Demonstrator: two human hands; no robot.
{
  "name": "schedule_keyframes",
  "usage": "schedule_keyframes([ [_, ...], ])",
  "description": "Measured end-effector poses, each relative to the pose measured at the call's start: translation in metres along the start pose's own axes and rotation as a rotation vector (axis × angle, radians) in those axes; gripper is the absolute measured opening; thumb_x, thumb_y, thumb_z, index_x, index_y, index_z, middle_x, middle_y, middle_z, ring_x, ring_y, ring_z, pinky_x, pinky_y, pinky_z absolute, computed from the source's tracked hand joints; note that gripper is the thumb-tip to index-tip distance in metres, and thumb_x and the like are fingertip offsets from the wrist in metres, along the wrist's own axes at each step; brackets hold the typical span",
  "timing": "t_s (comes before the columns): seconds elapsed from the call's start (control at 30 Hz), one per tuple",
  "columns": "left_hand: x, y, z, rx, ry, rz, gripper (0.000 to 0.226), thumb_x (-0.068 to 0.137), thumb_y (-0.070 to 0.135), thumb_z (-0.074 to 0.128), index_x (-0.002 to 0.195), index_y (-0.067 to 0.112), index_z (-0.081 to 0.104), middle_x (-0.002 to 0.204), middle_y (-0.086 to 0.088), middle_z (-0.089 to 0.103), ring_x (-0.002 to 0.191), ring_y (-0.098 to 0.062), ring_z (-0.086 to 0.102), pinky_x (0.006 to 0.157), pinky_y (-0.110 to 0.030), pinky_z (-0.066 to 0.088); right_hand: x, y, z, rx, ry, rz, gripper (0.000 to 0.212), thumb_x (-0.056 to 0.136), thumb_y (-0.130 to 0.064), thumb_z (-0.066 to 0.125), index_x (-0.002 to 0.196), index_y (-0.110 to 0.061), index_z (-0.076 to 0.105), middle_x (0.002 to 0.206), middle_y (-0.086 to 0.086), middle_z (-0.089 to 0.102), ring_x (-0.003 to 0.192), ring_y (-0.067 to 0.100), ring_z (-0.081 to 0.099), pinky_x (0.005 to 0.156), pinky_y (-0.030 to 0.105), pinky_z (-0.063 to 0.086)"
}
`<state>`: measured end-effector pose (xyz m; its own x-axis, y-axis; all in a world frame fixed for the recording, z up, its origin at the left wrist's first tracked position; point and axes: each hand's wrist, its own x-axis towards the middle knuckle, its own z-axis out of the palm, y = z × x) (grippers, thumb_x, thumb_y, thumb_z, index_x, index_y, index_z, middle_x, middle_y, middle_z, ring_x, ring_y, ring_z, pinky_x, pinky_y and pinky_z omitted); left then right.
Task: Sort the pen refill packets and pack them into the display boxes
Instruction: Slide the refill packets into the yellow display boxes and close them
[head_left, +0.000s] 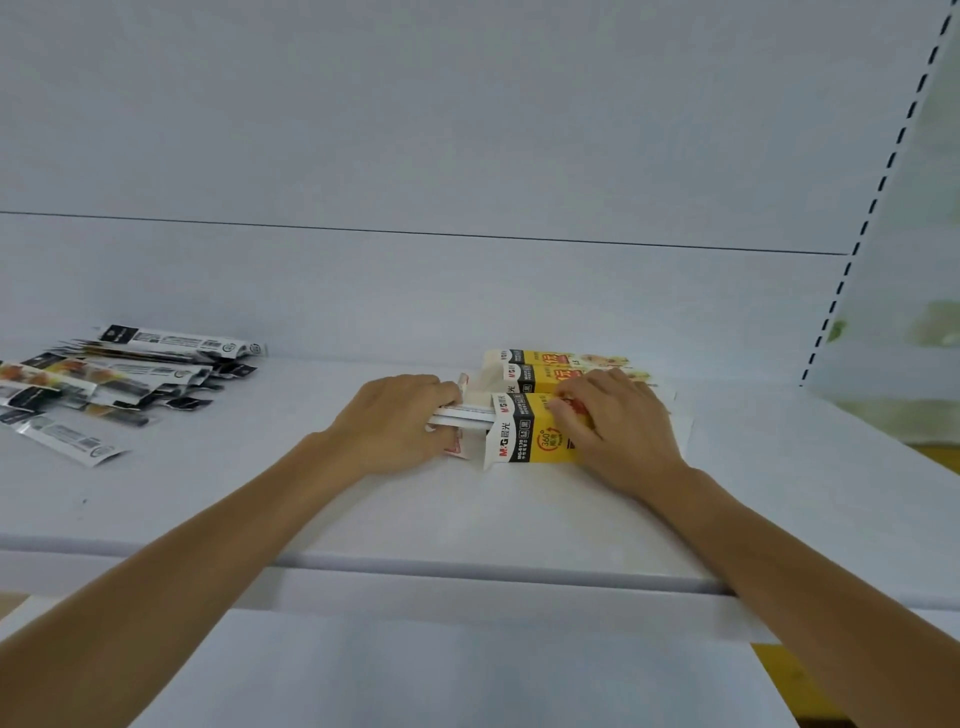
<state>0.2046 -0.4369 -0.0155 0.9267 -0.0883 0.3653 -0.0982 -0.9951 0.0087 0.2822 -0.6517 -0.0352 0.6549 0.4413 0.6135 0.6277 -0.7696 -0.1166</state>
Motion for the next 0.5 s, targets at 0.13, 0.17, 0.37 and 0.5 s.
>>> schedule_keyframes([
  [0.13, 0.013, 0.024, 0.014, -0.354, -0.164, -0.032, 0.046, 0.081, 0.025, 0.062, 0.123, 0.016, 0.046, 0.121, 0.001, 0.058, 0.106, -0.018, 0.056, 0.088, -0.031, 0.046, 0.001, 0.001, 0.002, -0.011, 0.005, -0.004, 0.061, 0.081, -0.054, 0.019, 0.098, -0.019, 0.065, 0.099, -0.002, 0.066, 0.097, 0.021, 0.055, 0.083, 0.035, 0.040],
  [0.17, 0.016, 0.026, 0.015, -0.444, -0.188, -0.052, 0.046, 0.081, 0.022, 0.062, 0.122, 0.015, 0.045, 0.122, 0.000, 0.057, 0.107, -0.017, 0.055, 0.092, -0.031, 0.046, 0.001, 0.002, 0.002, -0.013, 0.003, -0.001, 0.061, 0.082, -0.054, 0.019, 0.099, -0.019, 0.065, 0.100, -0.002, 0.066, 0.097, 0.021, 0.055, 0.083, 0.035, 0.040],
  [0.37, -0.001, -0.004, 0.003, -0.227, -0.044, -0.187, 0.058, 0.069, 0.058, 0.069, 0.115, 0.029, 0.049, 0.116, 0.015, 0.052, 0.108, -0.010, 0.051, 0.094, -0.033, 0.038, 0.001, 0.007, 0.006, -0.006, 0.037, -0.017, 0.060, 0.082, -0.054, 0.020, 0.098, -0.018, 0.065, 0.097, -0.002, 0.066, 0.095, 0.022, 0.055, 0.081, 0.036, 0.040],
  [0.5, -0.012, -0.022, -0.004, -0.505, -0.117, -0.466, 0.027, 0.082, 0.046, 0.062, 0.094, 0.022, 0.061, 0.086, 0.010, 0.066, 0.078, -0.011, 0.060, 0.072, -0.022, 0.044, 0.003, 0.007, 0.005, -0.008, -0.001, -0.018, 0.065, 0.079, -0.056, 0.013, 0.100, -0.020, 0.063, 0.102, -0.004, 0.064, 0.100, 0.020, 0.052, 0.085, 0.035, 0.037],
])
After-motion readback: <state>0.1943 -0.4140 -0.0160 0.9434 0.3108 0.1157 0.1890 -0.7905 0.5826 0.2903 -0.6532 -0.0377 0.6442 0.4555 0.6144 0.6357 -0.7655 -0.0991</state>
